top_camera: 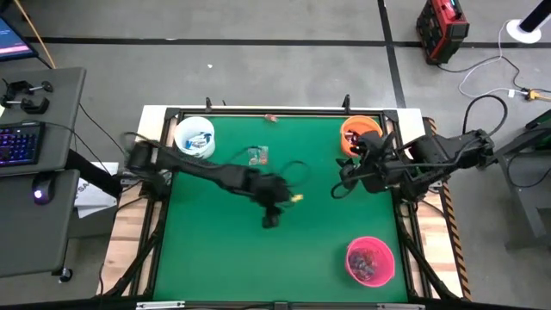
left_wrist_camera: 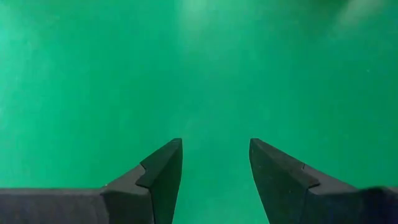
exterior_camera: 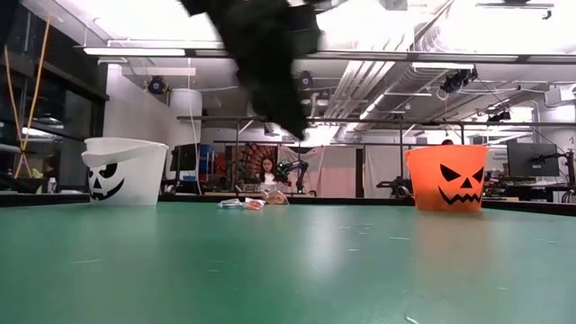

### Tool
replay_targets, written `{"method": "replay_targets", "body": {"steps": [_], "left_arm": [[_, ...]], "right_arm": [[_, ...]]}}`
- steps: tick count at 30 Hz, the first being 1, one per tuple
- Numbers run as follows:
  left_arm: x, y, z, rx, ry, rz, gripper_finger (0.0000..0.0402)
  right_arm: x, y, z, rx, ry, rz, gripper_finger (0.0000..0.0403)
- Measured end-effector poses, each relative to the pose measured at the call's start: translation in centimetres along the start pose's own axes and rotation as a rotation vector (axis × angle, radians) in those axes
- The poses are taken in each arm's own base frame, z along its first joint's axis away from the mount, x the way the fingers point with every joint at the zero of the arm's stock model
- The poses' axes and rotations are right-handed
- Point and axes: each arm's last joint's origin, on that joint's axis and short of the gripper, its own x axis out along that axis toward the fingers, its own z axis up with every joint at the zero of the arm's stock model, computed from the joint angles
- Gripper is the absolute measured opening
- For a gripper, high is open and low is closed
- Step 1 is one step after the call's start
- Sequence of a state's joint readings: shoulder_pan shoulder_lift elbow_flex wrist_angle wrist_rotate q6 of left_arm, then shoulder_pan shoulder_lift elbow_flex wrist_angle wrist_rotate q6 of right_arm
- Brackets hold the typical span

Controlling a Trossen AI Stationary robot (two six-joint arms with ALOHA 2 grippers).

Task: Sort candy by brand, put in halloween buckets
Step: Put the orange gummy into the pink bucket

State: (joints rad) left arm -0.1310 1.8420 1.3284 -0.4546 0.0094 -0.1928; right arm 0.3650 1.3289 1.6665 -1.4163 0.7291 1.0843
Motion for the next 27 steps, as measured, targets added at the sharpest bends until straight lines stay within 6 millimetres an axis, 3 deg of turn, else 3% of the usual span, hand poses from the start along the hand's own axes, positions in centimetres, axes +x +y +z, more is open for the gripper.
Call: {"method": "replay_targets", "body": {"steps": [5, 10, 14, 18, 23, 27], "left_arm": [[-4.7, 1.4, -7.1, -0.246, -0.17, 0.1, 0.0175], [-8.3, 3.3, -11.8, -0.407, -0.272, 0.203, 0.0175], [-10.9, 4.8, -13.0, -0.424, -0.32, 0.249, 0.0175], [-13.6, 5.9, -13.2, -0.435, -0.414, 0.3, 0.0175], [-16.7, 6.8, -13.6, -0.46, -0.547, 0.311, 0.0174], [-18.4, 7.4, -14.0, -0.392, -0.604, 0.374, 0.0174]], "right_arm": [[1.8, -0.7, 1.6, 0.068, 0.001, -0.058, 0.0264], [7.3, -0.1, 4.8, 0.098, 0.059, -0.02, 0.0264], [13.9, 1.4, 7.5, 0.107, 0.067, 0.125, 0.0264], [21.4, 2.2, 8.7, 0.195, 0.081, 0.218, 0.0264], [30.7, 2.0, 7.2, 0.345, 0.202, 0.232, 0.0264], [36.0, 1.9, 4.2, 0.423, 0.318, 0.163, 0.0264]]}}
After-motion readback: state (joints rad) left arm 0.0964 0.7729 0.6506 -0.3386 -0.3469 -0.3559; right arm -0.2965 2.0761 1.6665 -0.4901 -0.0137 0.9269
